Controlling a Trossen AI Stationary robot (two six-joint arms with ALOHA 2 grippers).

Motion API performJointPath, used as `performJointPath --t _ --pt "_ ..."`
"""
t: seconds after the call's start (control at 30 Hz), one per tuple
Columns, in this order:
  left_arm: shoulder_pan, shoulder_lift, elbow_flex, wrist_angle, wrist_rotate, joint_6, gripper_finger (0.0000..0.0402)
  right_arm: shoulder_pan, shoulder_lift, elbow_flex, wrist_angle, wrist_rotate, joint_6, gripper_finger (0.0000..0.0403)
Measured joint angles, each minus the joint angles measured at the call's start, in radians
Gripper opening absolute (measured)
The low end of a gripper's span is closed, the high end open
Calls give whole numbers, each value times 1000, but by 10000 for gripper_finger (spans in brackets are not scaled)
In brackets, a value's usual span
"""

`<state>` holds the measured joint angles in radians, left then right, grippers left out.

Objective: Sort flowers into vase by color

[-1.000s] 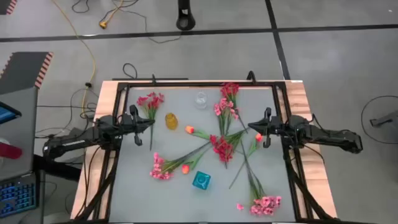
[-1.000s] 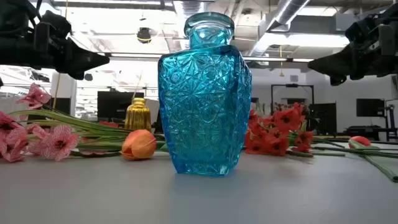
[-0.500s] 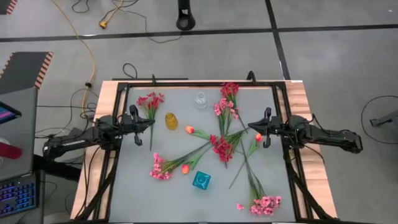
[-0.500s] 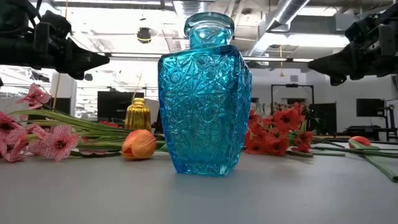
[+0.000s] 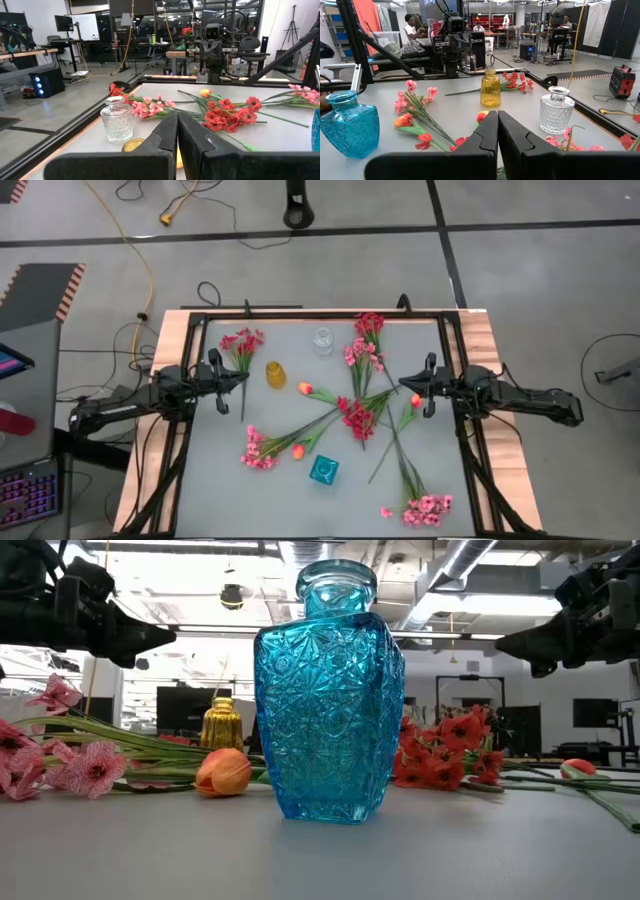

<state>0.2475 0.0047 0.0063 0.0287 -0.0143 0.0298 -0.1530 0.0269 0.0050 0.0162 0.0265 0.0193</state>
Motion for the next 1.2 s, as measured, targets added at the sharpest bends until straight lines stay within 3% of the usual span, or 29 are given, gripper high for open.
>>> performJointPath --t 0.93,1.2 --pt "0 0 0 0 0 0 0 0 0 0 37 2 1 38" --pt "0 0 0 0 0 0 0 0 0 24 43 2 133 60"
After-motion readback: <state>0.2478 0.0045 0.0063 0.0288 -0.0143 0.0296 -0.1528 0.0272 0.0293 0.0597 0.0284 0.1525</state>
